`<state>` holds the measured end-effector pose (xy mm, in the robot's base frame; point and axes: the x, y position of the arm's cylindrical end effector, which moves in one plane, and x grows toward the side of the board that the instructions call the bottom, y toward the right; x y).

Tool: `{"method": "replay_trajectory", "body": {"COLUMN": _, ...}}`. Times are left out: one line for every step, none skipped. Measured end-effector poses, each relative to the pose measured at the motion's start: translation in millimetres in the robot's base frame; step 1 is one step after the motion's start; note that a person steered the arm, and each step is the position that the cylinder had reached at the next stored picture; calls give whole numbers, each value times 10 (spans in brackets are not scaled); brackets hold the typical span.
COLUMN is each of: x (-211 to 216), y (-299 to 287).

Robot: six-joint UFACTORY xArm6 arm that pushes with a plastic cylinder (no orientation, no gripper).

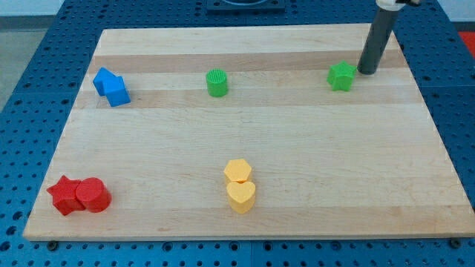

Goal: Slide the green star closer to the green circle

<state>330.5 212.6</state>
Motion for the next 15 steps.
{"method": "replay_trajectory", "body": {"x": 28, "y": -80}}
{"method": "replay_trajectory", "body": {"x": 119, "y": -210}}
{"method": "replay_trajectory", "body": {"x": 178, "y": -346}}
{"method": "replay_trajectory", "body": {"x": 225, "y": -458}}
{"method": "replay_trajectory", "body": {"x": 225, "y": -302}}
{"method": "replay_trajectory", "body": {"x": 426, "y": -294}}
{"method": "replay_trajectory", "body": {"x": 453, "y": -294}}
{"method": "replay_trajectory", "body": {"x": 477, "y": -328}}
{"method": "replay_trajectory", "body": {"x": 428, "y": -462}}
{"method": "replay_trajectory", "body": {"x": 271, "y": -696}}
{"method": "replay_trajectory", "body": {"x": 215, "y": -969}}
{"method": "replay_trajectory", "body": {"x": 189, "y": -1231}}
{"method": "replay_trajectory", "body": {"x": 189, "y": -1422}}
{"method": "replay_trajectory", "body": {"x": 168, "y": -1177}}
{"method": "replay_trajectory", "body": {"x": 168, "y": -996}}
